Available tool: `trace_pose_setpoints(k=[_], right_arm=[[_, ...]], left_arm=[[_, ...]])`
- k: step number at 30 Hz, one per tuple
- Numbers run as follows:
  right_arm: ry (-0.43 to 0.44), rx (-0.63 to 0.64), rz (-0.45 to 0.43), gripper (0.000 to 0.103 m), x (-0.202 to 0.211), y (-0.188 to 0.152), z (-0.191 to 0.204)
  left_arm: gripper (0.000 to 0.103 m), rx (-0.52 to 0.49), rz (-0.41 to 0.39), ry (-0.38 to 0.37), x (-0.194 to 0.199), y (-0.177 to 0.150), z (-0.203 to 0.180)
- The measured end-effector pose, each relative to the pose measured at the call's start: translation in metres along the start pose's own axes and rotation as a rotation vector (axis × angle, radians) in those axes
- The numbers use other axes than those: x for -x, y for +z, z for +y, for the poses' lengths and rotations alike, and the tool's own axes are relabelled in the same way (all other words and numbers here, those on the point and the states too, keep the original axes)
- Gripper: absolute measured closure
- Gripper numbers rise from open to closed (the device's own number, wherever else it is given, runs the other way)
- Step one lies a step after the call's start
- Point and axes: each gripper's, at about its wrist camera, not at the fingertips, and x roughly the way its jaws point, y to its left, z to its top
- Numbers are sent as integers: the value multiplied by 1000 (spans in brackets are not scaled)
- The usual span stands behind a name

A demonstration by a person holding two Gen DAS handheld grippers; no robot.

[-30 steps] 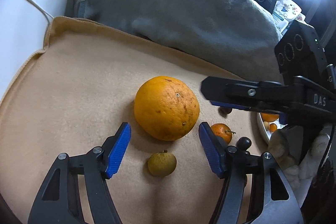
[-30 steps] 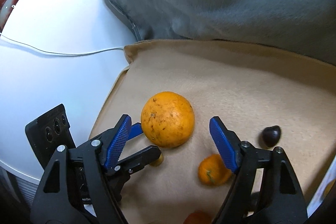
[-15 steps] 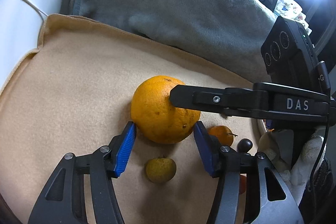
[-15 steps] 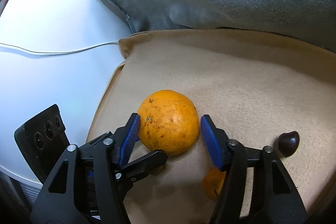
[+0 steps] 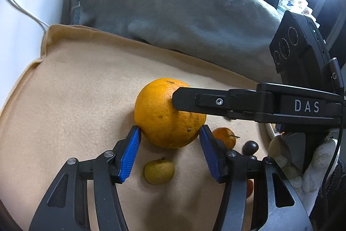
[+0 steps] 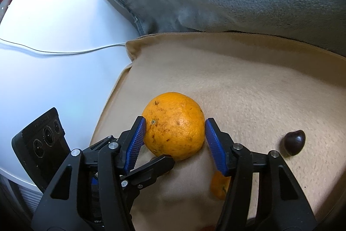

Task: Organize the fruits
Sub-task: 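Close the right tool around the large blotchy orange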

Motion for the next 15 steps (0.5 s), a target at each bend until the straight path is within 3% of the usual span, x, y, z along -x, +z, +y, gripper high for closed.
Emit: trace_pose_setpoints(k=[15], right_arm=[[-17,33,-85,43,56,-24,9]], left_arm=[[48,-58,-46,-30,31,-8,-47]])
